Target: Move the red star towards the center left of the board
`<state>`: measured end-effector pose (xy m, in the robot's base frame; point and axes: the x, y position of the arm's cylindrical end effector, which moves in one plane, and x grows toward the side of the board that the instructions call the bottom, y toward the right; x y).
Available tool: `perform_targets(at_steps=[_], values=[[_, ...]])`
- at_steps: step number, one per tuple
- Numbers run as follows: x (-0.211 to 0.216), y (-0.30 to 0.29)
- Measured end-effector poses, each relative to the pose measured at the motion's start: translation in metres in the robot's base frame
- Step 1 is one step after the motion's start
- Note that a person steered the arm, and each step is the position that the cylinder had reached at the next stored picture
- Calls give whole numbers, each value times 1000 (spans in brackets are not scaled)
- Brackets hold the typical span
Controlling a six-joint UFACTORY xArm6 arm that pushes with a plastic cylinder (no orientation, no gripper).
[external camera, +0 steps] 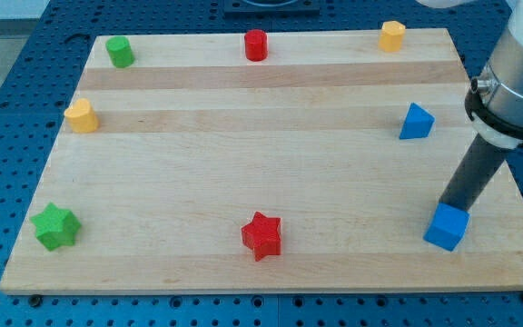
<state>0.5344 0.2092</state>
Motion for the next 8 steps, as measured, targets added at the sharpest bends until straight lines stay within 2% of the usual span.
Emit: perform_targets(at_steps=[1,3,5,7,8], values=[[-18,-4],[-35,-92],[-5,-125],[61,-129],[69,-167]])
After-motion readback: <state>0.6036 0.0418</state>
